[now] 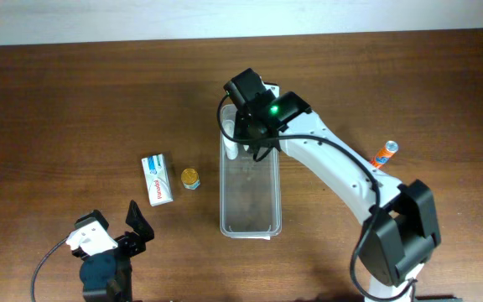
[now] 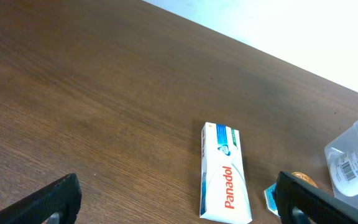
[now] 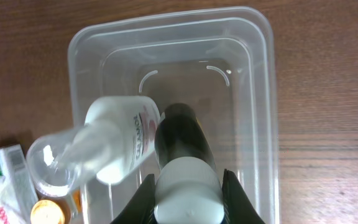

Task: Pack container
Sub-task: 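Place the dark bottle into the container with right gripper, then move right gripper to the orange tube and grasp it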

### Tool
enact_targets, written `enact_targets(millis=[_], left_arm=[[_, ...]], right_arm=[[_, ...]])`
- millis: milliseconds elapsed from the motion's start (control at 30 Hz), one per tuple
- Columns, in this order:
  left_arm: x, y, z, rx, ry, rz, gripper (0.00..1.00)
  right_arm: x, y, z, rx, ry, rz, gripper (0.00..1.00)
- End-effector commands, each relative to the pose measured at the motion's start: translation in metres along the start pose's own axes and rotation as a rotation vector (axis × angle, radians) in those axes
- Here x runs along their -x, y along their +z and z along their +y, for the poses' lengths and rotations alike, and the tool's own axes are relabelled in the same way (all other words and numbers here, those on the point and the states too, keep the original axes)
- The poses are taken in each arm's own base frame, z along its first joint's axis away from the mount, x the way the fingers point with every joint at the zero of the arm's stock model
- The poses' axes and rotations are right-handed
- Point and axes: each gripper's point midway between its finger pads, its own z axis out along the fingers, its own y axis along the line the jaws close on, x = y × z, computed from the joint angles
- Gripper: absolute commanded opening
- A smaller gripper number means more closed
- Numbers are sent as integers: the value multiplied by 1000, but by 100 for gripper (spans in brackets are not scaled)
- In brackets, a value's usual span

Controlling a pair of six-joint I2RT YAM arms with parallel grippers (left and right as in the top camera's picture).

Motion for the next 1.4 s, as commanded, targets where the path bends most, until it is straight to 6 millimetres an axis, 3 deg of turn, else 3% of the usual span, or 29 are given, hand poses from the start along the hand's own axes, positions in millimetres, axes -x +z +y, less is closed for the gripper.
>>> enact_targets(millis=[0,333,433,500,567,633,667,833,967,1067,1133,1267,1367], left_arm=[[-1,0,-2,-12,-9,-1,99],[-1,0,-2,-12,-9,-2,99],[-1,0,-2,-12,-9,-1,99],[-1,0,-2,-12,-9,-1,99],[-1,0,-2,-12,-9,-1,99],[-1,0,-2,-12,-9,-1,99],[-1,0,-2,-12,-9,-1,99],[-1,0,-2,-12,-9,-1,100],[-1,0,-2,-12,-9,-1,99],[-1,0,-2,-12,-9,-1,99],[-1,0,-2,-12,-9,-2,99],[-1,0,-2,-12,-9,-1,99],[-1,0,-2,-12,-9,-1,100]], right_arm=[[11,1,7,15,46,-40,14],[7,15,6,-2,61,-21,15],[6,18,6,-6,59,-16,25],[7,19,7,-1,60,-21,25],[10,19,10,9,62,-32,33],[12,19,11,15,62,-39,56],[13,19,11,16,61,-41,60],[26,-6,-1,25,92,-72,63],[44,-52,-15,56,47,-140,63],[52,-93,-36,59,-1,-189,63],[55,-121,-62,27,0,-217,63],[53,-160,-140,-138,109,-242,70],[45,-171,-197,-260,206,-204,72]])
